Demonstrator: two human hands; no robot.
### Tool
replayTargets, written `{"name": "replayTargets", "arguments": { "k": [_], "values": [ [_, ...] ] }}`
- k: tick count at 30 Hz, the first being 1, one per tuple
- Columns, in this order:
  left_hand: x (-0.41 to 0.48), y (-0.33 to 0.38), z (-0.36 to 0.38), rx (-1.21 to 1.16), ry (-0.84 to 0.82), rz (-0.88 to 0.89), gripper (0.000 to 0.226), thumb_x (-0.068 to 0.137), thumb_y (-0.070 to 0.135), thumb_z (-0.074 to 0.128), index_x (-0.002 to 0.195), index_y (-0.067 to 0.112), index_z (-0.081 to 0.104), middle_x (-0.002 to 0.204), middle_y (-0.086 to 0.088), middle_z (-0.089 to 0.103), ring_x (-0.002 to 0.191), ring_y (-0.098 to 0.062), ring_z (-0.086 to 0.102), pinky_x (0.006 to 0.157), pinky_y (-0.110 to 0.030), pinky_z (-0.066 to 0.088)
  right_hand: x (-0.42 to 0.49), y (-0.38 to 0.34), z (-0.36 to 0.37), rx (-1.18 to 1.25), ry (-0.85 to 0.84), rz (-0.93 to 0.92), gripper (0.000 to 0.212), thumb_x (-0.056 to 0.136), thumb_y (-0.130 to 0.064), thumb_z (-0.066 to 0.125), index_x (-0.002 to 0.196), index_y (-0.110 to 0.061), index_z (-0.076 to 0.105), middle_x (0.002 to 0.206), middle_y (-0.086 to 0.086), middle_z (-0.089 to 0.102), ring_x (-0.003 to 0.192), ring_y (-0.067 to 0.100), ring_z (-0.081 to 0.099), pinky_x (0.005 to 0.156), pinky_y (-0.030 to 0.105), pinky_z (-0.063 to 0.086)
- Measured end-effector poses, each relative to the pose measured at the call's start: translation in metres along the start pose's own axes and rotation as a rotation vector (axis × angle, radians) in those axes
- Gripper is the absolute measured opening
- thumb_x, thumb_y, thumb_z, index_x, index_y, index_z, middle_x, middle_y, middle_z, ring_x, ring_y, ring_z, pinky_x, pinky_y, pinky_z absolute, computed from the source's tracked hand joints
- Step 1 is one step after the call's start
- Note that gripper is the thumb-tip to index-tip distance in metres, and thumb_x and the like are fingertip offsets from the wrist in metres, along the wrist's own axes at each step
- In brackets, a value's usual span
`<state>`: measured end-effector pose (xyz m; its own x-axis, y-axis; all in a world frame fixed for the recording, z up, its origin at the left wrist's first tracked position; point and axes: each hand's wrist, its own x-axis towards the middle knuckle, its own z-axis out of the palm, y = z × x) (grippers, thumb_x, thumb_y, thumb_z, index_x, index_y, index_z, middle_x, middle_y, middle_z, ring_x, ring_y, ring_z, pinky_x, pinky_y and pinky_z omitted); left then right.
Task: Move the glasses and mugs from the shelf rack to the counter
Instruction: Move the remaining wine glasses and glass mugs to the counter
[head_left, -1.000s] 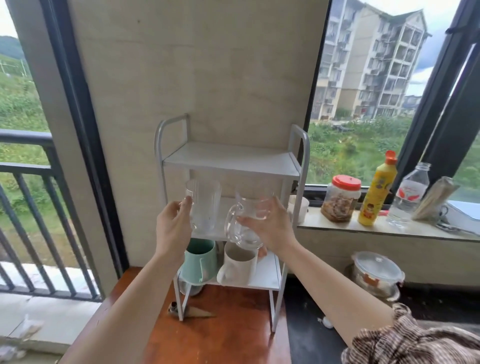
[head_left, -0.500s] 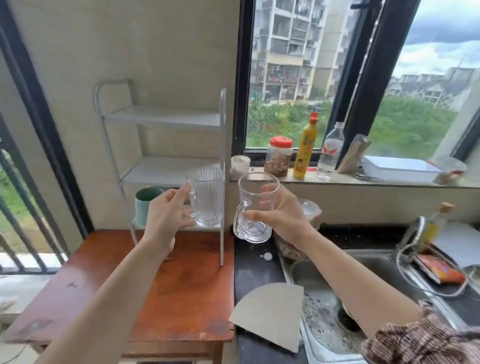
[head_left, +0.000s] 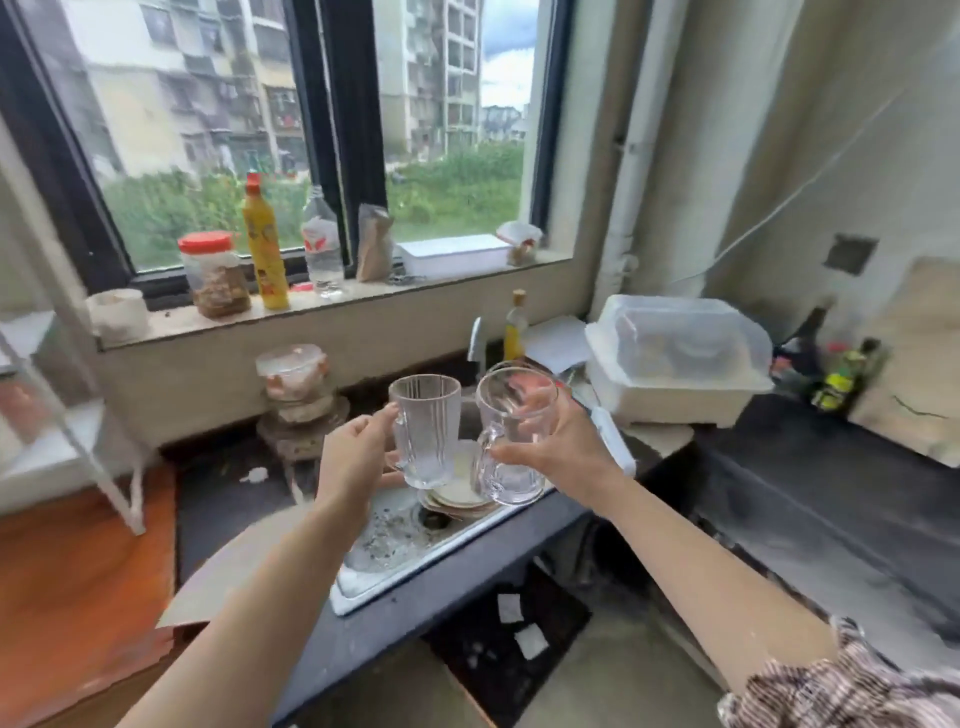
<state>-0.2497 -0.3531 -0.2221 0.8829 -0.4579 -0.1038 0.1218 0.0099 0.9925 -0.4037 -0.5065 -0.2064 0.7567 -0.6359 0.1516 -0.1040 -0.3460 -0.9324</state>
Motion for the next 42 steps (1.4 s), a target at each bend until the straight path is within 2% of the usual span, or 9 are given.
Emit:
{"name": "replayTargets", "arguments": {
  "k": [2, 4, 10, 14, 18, 27, 32, 37, 42],
  "values": [
    [-0.009, -0.007, 0.056, 0.015, -0.106, -0.019, 0.032, 0.084, 0.04, 0.061, 0.086, 0.008, 0.067, 0.095, -0.013, 0.07, 0.085, -0.031, 0.069, 0.067, -0.042, 0.06, -0.015, 0.018, -0.049, -0.017, 0.096, 0.041, 0.062, 0.054, -0.023, 0.09, 0.101, -0.024, 0.051, 0.104, -0.002, 0.064, 0.097, 0.013, 0.062, 0.08, 0.026, 0.051],
    [-0.02, -0.011, 0.111, 0.027, -0.198, -0.019, 0.022, 0.085, 0.036, 0.061, 0.081, 0.015, 0.068, 0.092, -0.01, 0.069, 0.081, -0.028, 0.068, 0.059, -0.034, 0.056, -0.03, 0.034, -0.095, -0.035, 0.191, 0.09, 0.063, 0.055, -0.021, 0.09, 0.105, -0.022, 0.051, 0.106, -0.001, 0.063, 0.098, 0.013, 0.061, 0.083, 0.027, 0.051],
    [-0.052, -0.026, 0.26, 0.007, -0.429, -0.097, 0.016, 0.082, 0.028, 0.065, 0.084, 0.013, 0.068, 0.089, -0.009, 0.066, 0.077, -0.027, 0.061, 0.066, -0.037, 0.054, -0.073, 0.08, -0.215, -0.02, 0.419, 0.198, 0.062, 0.057, -0.018, 0.089, 0.105, -0.019, 0.05, 0.104, -0.003, 0.062, 0.094, 0.012, 0.06, 0.079, 0.027, 0.049],
    [-0.076, -0.046, 0.365, 0.008, -0.558, -0.18, 0.008, 0.08, 0.027, 0.067, 0.076, 0.02, 0.065, 0.082, 0.0, 0.065, 0.075, -0.024, 0.063, 0.059, -0.031, 0.052, -0.1, 0.121, -0.296, -0.052, 0.565, 0.262, 0.057, 0.054, -0.022, 0.087, 0.098, -0.023, 0.05, 0.107, -0.003, 0.059, 0.098, 0.009, 0.059, 0.079, 0.03, 0.049],
    [-0.094, -0.072, 0.471, 0.049, -0.66, -0.24, 0.007, 0.079, 0.03, 0.065, 0.08, 0.023, 0.067, 0.088, -0.001, 0.065, 0.088, -0.025, 0.063, 0.075, -0.038, 0.054, -0.119, 0.161, -0.382, -0.092, 0.644, 0.337, 0.059, 0.051, -0.03, 0.088, 0.096, -0.028, 0.049, 0.107, -0.006, 0.059, 0.098, 0.007, 0.057, 0.077, 0.028, 0.049],
    [-0.152, -0.115, 0.681, 0.164, -0.797, -0.385, 0.008, 0.077, 0.029, 0.069, 0.077, 0.021, 0.065, 0.089, -0.001, 0.067, 0.093, -0.026, 0.064, 0.08, -0.041, 0.055, -0.158, 0.232, -0.552, -0.127, 0.829, 0.475, 0.062, 0.053, -0.028, 0.088, 0.103, -0.023, 0.05, 0.109, -0.007, 0.06, 0.104, 0.013, 0.057, 0.088, 0.033, 0.047],
    [-0.187, -0.141, 0.773, 0.196, -0.886, -0.434, 0.02, 0.075, 0.033, 0.075, 0.074, 0.015, 0.067, 0.094, -0.006, 0.069, 0.098, -0.028, 0.063, 0.085, -0.049, 0.054, -0.185, 0.273, -0.63, -0.126, 0.898, 0.537, 0.063, 0.057, -0.025, 0.087, 0.107, -0.021, 0.05, 0.113, -0.005, 0.06, 0.107, 0.012, 0.055, 0.087, 0.029, 0.041],
    [-0.228, -0.179, 0.871, 0.173, -0.897, -0.468, 0.019, 0.077, 0.03, 0.074, 0.073, 0.012, 0.067, 0.094, -0.005, 0.068, 0.098, -0.027, 0.061, 0.08, -0.044, 0.054, -0.209, 0.333, -0.728, -0.152, 0.871, 0.585, 0.062, 0.057, -0.024, 0.087, 0.107, -0.022, 0.05, 0.115, -0.005, 0.059, 0.106, 0.01, 0.054, 0.086, 0.026, 0.039],
    [-0.27, -0.22, 0.961, 0.21, -0.881, -0.53, 0.019, 0.08, 0.031, 0.071, 0.08, 0.012, 0.07, 0.094, -0.002, 0.067, 0.085, -0.015, 0.06, 0.079, -0.037, 0.047, -0.229, 0.391, -0.826, -0.155, 0.787, 0.625, 0.064, 0.058, -0.02, 0.087, 0.11, -0.023, 0.05, 0.116, -0.008, 0.055, 0.107, 0.01, 0.052, 0.089, 0.025, 0.042]
  ]
}}
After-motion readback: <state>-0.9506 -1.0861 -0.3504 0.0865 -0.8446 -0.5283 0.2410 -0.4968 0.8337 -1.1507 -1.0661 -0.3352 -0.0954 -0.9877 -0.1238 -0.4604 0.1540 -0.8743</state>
